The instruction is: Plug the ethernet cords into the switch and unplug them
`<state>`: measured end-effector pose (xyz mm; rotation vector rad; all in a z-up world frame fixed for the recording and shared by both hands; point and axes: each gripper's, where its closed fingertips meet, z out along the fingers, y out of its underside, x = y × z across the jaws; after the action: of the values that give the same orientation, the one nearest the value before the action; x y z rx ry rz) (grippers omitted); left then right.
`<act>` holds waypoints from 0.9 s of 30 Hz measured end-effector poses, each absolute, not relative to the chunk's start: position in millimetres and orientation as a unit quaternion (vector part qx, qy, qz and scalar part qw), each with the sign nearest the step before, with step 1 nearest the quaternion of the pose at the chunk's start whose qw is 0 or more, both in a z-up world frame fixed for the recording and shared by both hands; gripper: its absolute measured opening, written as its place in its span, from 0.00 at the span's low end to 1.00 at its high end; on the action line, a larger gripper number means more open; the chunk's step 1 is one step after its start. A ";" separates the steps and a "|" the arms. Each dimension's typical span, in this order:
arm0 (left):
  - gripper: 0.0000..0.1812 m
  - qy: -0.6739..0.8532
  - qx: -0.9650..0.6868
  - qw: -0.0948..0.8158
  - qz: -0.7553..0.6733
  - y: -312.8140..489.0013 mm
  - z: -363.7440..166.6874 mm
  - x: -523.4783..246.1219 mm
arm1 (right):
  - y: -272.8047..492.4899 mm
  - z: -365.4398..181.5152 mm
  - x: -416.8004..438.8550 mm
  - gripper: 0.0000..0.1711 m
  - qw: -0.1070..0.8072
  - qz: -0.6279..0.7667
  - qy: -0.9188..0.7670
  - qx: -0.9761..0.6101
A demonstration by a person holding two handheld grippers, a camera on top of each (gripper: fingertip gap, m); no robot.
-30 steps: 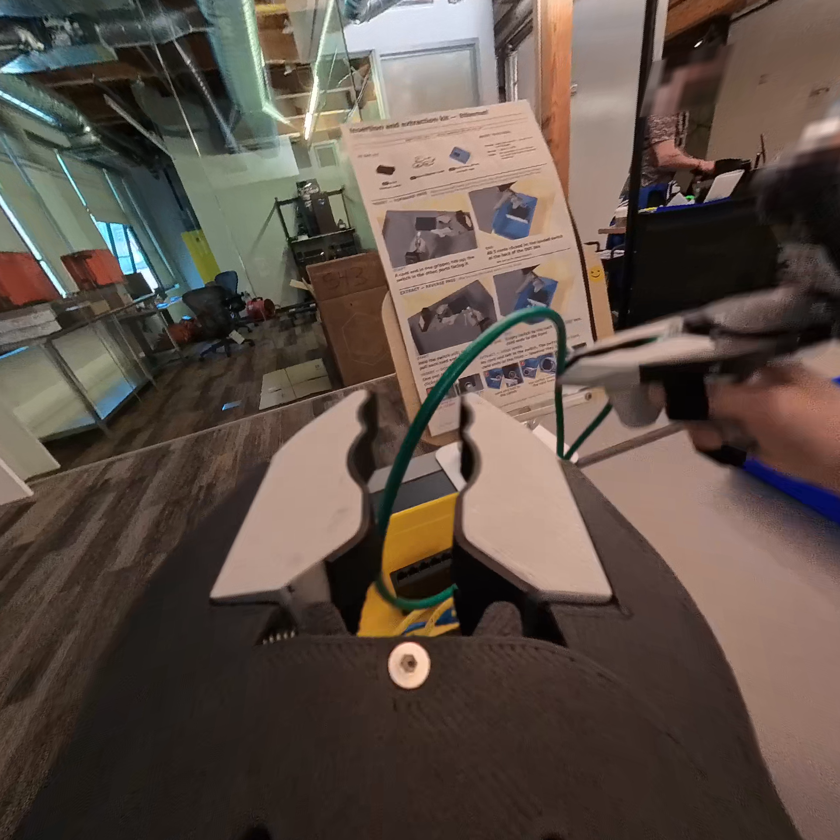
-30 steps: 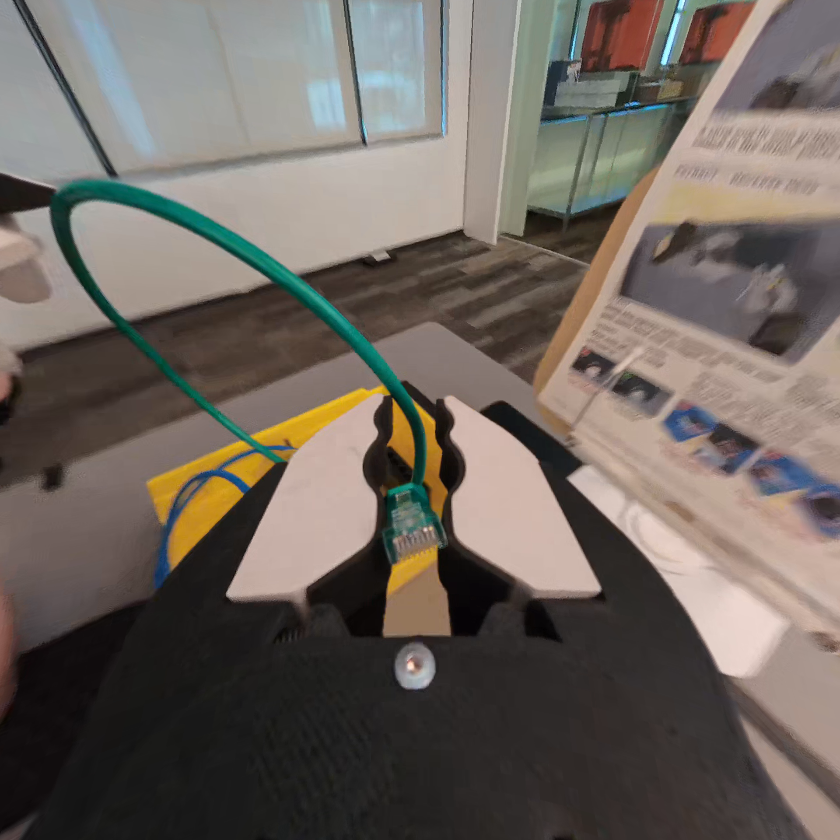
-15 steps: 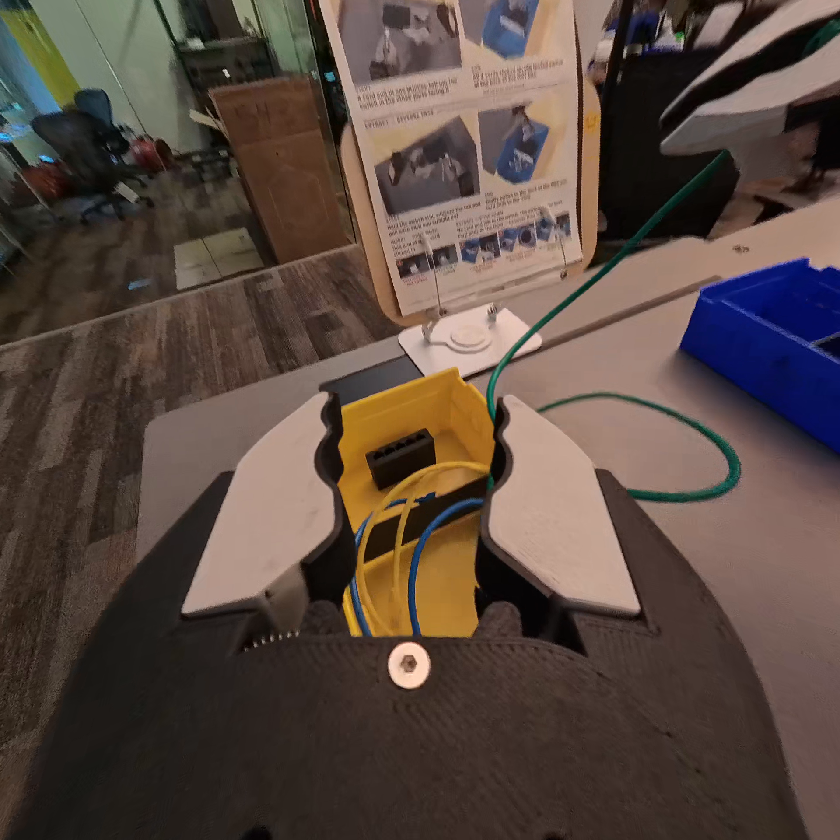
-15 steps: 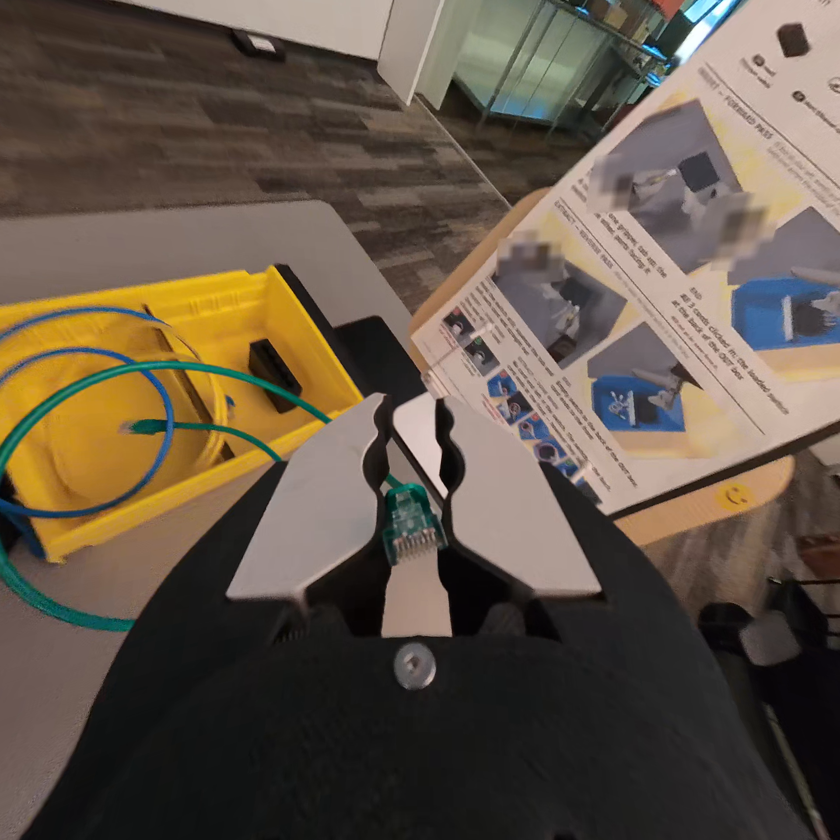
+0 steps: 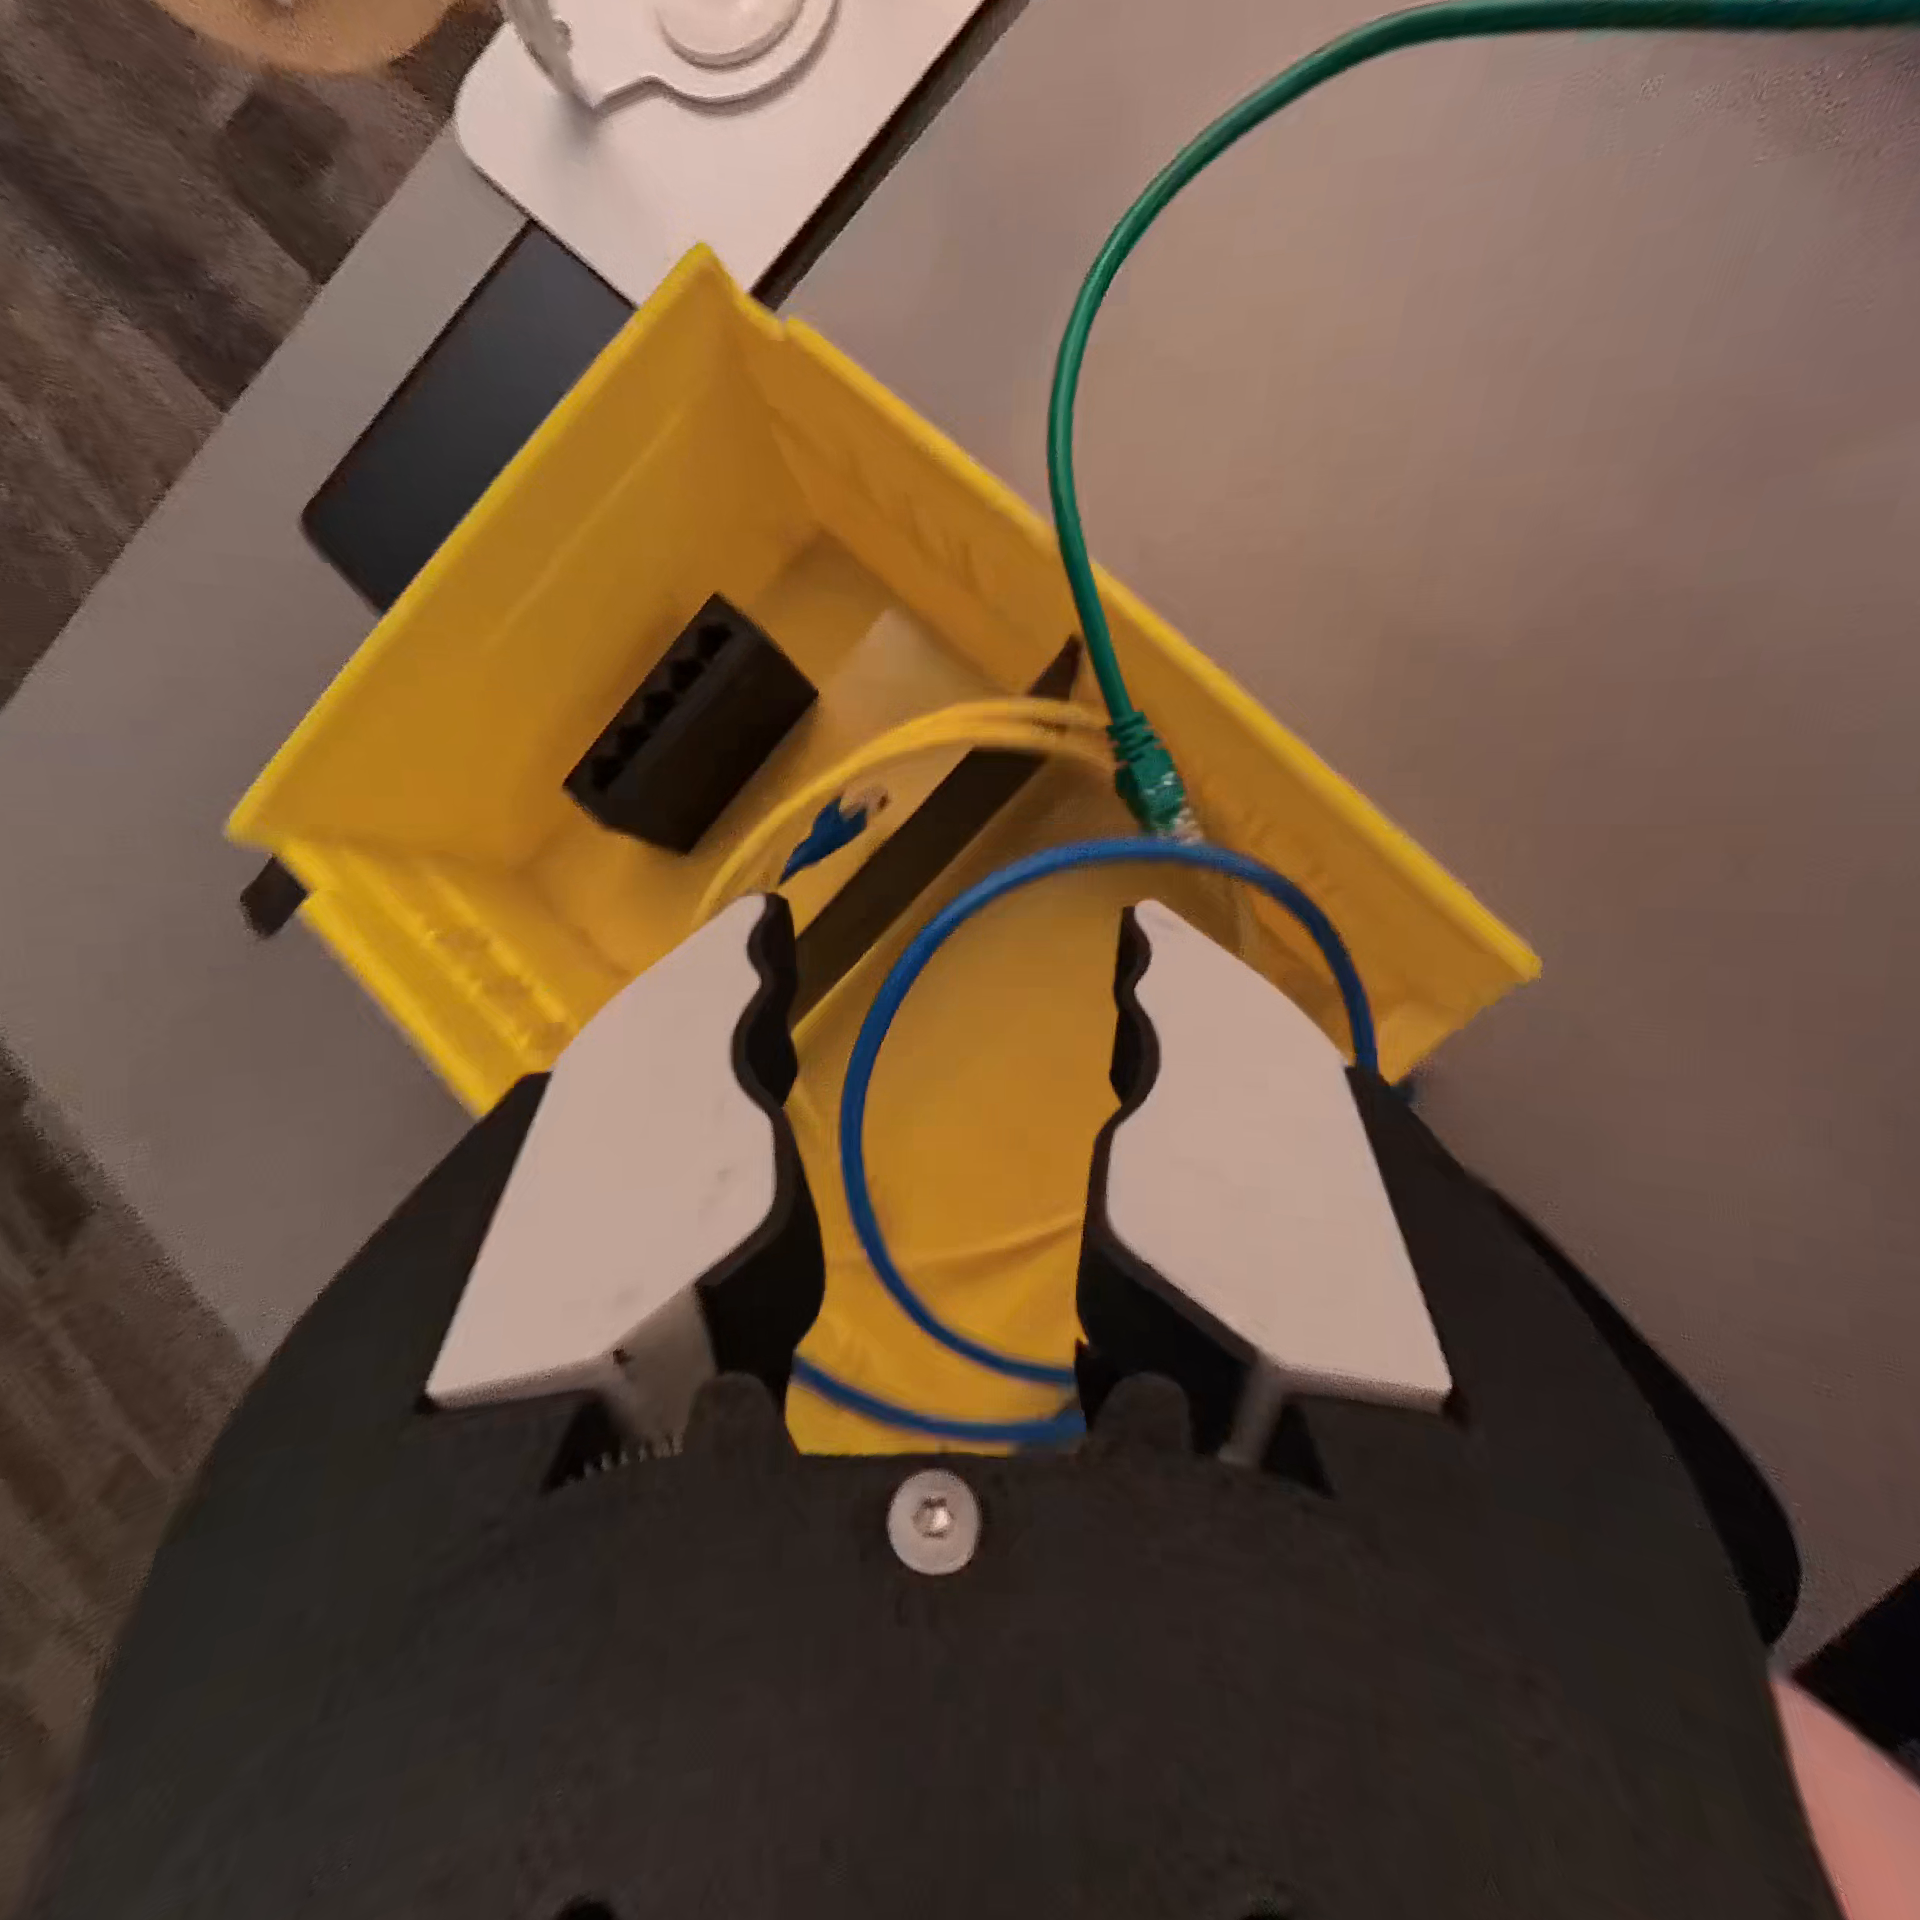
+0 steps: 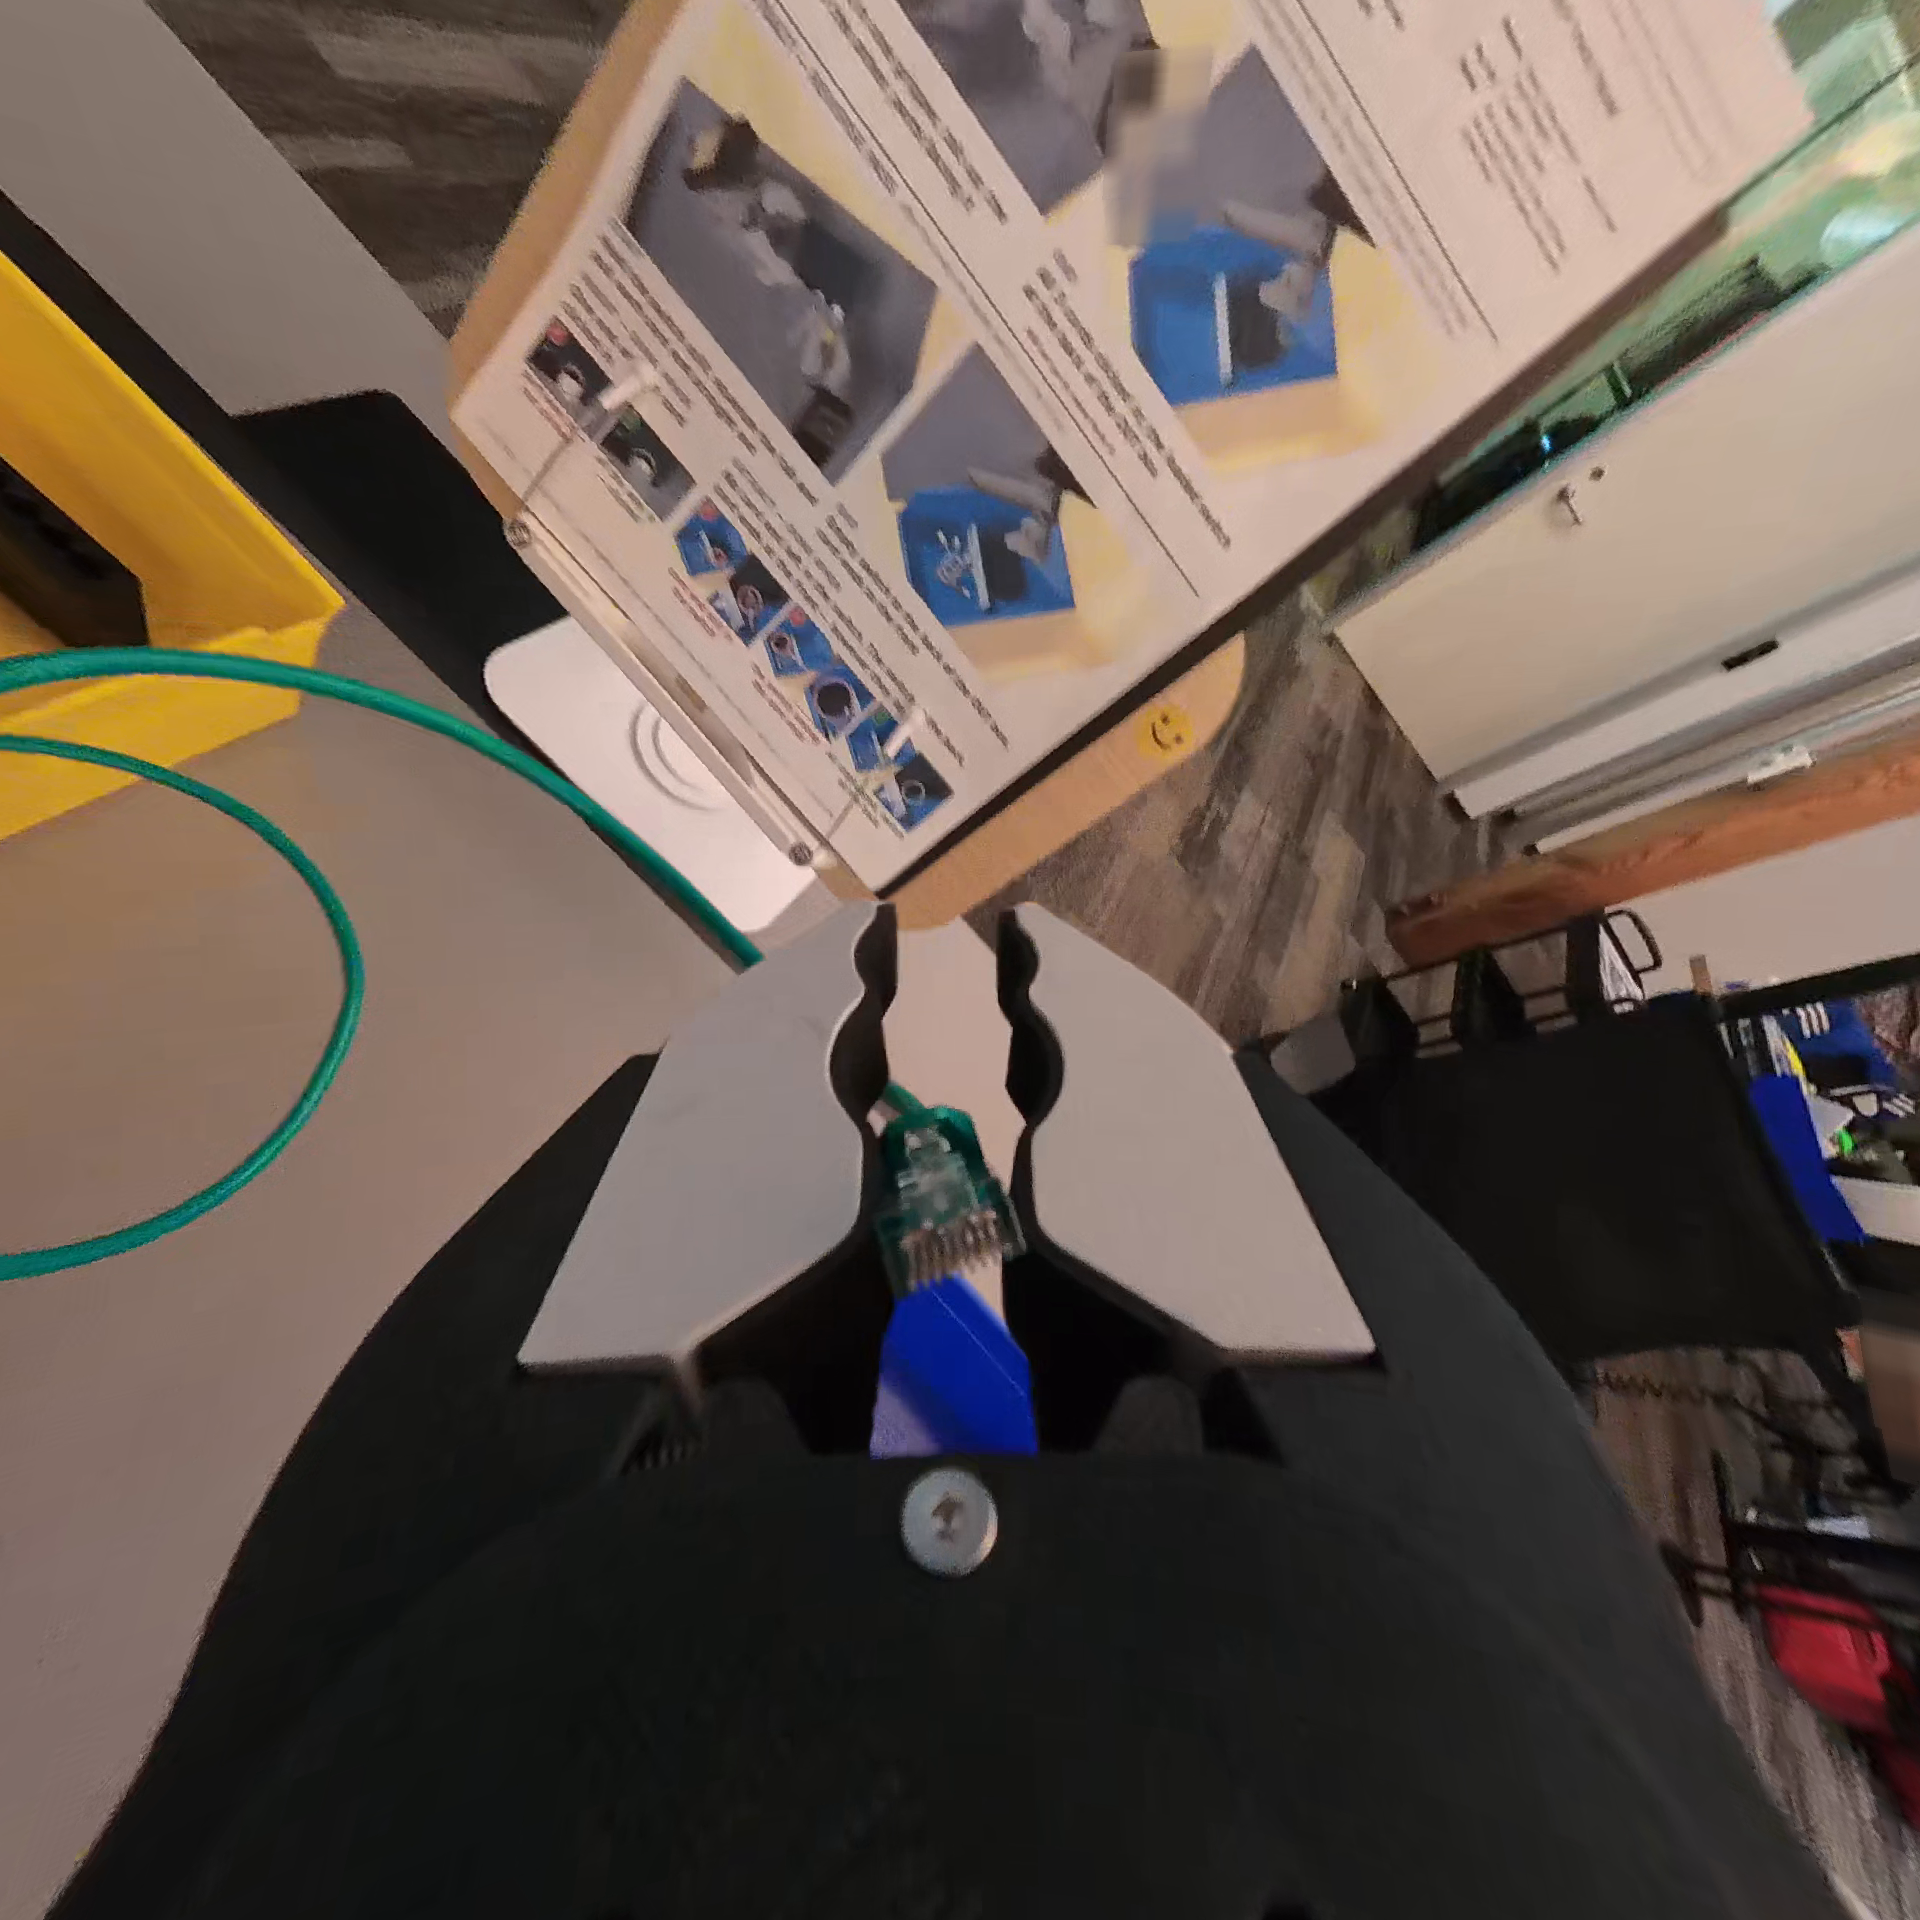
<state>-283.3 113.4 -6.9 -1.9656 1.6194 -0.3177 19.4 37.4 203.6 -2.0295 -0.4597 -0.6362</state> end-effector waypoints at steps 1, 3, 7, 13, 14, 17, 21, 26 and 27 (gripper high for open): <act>0.32 0.600 -0.738 0.280 -0.130 115.9 -11.2 -269.9 | 34.3 202.7 24.1 0.12 0.458 -0.264 -0.186 -0.828; 0.33 0.588 -0.744 0.273 -0.162 119.3 -17.7 -242.6 | 28.1 198.9 31.0 0.12 0.443 -0.280 -0.188 -0.831; 0.32 0.591 -0.740 0.259 -0.189 118.4 -34.3 -211.4 | 16.1 176.8 39.1 0.12 0.400 -0.300 -0.206 -0.841; 0.30 0.631 -0.745 0.189 -0.102 110.5 -56.5 -247.1 | -19.9 55.6 35.1 0.12 0.215 -0.257 -0.291 -0.896; 0.31 0.636 -0.746 0.184 -0.079 112.2 -57.4 -259.0 | -25.3 33.2 31.5 0.12 0.193 -0.247 -0.302 -0.900; 0.32 0.630 -0.757 0.168 -0.042 114.3 -56.5 -293.4 | -40.1 -26.6 10.8 0.12 0.152 -0.192 -0.321 -0.915; 0.30 0.591 -0.793 0.147 -0.003 121.1 -55.5 -344.6 | -64.5 -85.5 -17.6 0.12 0.099 -0.127 -0.345 -0.925; 0.26 0.528 -0.834 0.162 0.006 139.2 -49.9 -379.5 | -104.6 -124.7 -61.6 0.20 0.033 0.007 -0.355 -0.934; 0.26 0.519 -0.840 0.159 0.005 140.4 -50.3 -383.5 | -112.4 -127.8 -74.9 0.22 0.026 0.040 -0.357 -0.933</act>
<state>-383.5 140.4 -50.3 -2.4017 1.4840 0.0153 -74.9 -112.4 -127.8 -2.8830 -1.1016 0.1251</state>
